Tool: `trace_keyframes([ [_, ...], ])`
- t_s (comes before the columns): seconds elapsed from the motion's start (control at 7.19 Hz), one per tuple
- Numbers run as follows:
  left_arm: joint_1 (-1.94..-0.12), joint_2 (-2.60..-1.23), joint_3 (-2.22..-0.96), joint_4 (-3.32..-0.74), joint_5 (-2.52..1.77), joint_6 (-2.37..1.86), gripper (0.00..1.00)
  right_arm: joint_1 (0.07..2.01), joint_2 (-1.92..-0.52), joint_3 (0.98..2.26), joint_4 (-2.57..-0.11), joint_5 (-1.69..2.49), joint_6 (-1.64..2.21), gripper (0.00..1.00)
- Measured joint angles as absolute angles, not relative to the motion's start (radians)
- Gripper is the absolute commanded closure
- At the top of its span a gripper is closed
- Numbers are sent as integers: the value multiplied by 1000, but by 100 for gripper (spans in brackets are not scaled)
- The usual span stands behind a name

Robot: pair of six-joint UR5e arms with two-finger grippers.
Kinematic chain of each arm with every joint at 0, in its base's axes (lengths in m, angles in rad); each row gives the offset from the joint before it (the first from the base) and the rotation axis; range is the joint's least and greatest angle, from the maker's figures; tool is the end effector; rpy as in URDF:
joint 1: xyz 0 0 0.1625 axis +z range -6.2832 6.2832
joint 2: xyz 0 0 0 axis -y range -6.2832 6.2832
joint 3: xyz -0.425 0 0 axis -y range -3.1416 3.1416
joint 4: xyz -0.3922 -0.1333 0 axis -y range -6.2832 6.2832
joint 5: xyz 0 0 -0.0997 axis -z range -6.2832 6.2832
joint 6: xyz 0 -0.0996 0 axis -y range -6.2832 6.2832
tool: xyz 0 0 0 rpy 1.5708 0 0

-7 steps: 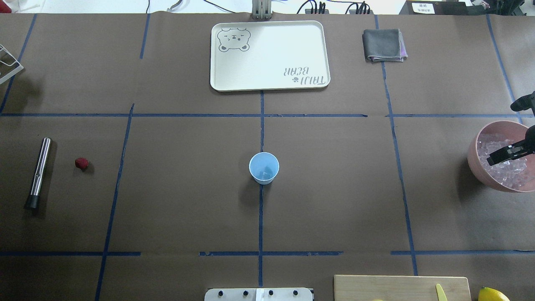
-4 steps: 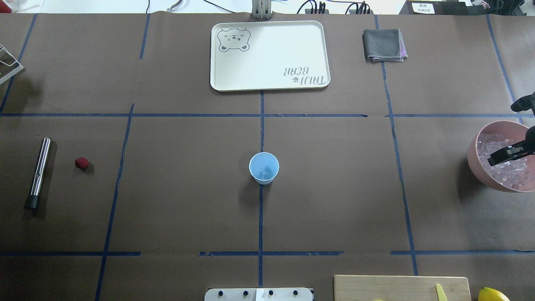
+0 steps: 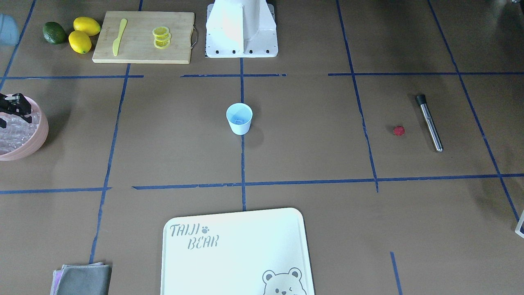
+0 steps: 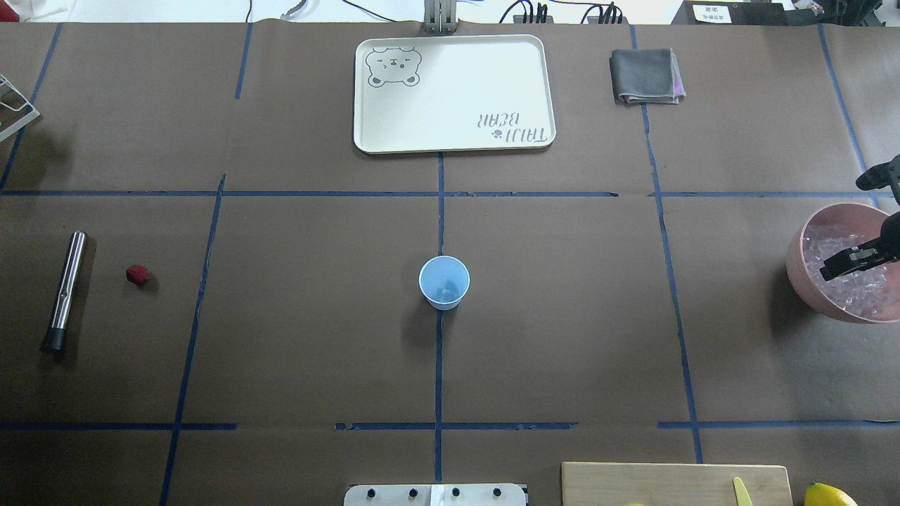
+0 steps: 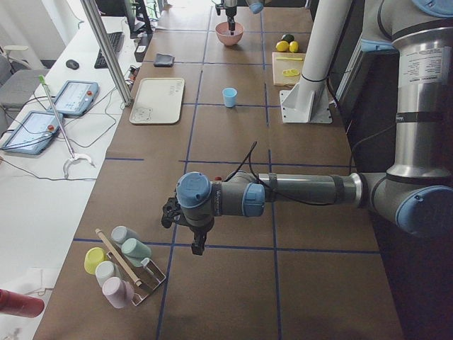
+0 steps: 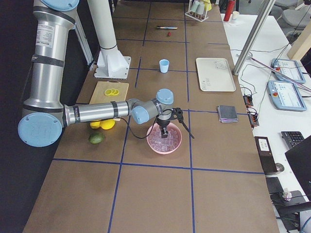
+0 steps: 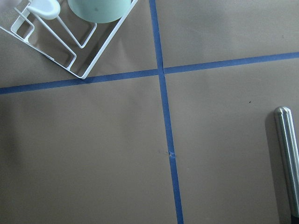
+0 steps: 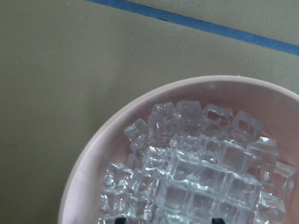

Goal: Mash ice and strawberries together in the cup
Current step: 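Grasp another ice cube in the bowl with the right gripper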

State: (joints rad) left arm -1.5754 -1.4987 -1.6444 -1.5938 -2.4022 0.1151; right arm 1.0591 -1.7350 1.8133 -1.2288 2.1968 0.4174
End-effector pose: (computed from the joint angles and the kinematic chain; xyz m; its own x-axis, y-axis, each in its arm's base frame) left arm -0.0618 -0.4626 0.6505 0.6700 0.1297 -0.7310 -0.0728 0.9914 0.1092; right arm -0.1528 -0.4251 0.5841 0.7201 -0.2306 0.6544 0.1697 0.9730 0.1562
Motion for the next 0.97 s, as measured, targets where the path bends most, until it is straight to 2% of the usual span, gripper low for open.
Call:
trace_keyframes([
  [0.42,-1575,-1499,-1644,-1594,-2402,115,0,1059,-1736,1816,-1228,2200,415,92],
  [0.56,-1575,-1499,-1644,-1594,-2402,115,0,1060,-1737,1817,-1228,2200,413,97],
  [0.97,-1575,-1499,-1644,-1596,-2402,115,0,1063,-1738,1830,-1234,2252,410,100],
])
